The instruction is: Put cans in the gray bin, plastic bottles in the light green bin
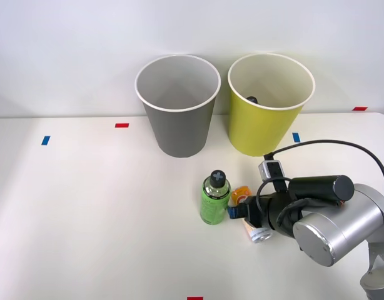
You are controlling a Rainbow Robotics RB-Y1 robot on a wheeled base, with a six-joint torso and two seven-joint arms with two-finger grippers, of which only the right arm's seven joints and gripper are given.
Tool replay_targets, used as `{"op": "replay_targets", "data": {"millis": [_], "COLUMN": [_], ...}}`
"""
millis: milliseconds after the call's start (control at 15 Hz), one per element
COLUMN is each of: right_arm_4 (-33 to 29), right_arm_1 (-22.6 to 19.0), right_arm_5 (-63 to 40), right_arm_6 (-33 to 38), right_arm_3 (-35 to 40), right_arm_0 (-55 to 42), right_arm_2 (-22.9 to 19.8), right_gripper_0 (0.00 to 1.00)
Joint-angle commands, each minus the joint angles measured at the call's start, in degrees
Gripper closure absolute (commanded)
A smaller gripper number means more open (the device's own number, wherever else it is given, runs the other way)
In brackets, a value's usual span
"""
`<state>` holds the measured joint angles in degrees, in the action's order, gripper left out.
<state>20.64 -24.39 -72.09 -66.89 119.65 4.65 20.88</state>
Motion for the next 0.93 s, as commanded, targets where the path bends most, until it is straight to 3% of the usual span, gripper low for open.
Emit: {"op": "replay_targets", "data": {"millis": [67,933], "right_arm_4": [-0.9,-4.2], "right_arm_1": [0.1,0.6], "right_arm_5": [0.0,-0.1], "right_arm_6": [-0.8,-1.5], "right_arm_3": [-0.8,-1.0], "right_arm_0": [0.2,0.2], "right_arm_2": [0.1,1.4], "right_gripper_0": [0.00,0.00]}}
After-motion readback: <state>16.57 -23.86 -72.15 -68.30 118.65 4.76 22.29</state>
